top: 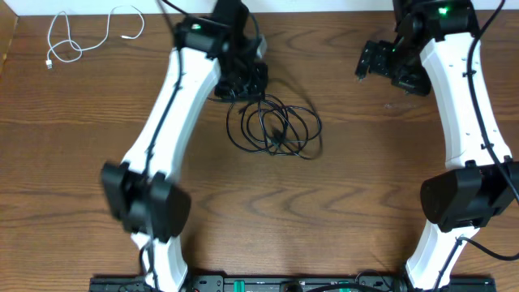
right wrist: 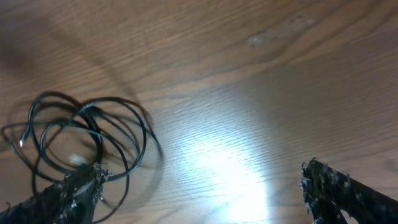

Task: Untangle cables
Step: 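Lift the grasped black cable strand upward out of the bundle with the left gripper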

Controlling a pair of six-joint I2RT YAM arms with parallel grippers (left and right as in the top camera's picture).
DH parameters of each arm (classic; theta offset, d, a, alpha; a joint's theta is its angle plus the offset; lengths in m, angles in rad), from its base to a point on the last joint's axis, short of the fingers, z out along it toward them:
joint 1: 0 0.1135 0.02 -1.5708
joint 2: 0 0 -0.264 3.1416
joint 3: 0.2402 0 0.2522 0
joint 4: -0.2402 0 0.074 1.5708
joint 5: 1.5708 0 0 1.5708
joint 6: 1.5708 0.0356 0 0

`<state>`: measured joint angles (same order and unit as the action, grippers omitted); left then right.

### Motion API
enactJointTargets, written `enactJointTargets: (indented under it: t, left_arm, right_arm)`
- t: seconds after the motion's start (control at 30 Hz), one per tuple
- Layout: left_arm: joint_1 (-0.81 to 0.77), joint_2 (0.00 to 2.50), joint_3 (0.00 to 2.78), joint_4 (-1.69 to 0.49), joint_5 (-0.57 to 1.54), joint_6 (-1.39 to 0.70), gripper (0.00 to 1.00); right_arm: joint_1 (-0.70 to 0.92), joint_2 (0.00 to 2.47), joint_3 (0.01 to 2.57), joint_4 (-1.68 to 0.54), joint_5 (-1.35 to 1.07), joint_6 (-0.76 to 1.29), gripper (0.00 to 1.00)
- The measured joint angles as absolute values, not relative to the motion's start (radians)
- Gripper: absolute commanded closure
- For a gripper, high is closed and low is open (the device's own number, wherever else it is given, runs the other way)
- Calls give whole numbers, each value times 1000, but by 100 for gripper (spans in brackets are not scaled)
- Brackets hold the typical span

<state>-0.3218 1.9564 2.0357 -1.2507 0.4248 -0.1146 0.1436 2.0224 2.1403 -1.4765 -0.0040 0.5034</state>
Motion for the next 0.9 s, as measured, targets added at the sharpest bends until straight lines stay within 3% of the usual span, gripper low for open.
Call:
enactJointTargets:
  t: [0.6, 0.9]
  left_arm:
    - [-322, 1848, 2054, -1143, 432, -156, 93]
    - [-299, 1848, 2054, -946, 531, -257, 93]
  right_arm:
    - [165, 2022, 2130, -1388, -181, 476, 1]
    - [239, 2022, 2130, -1354, -276, 447, 1]
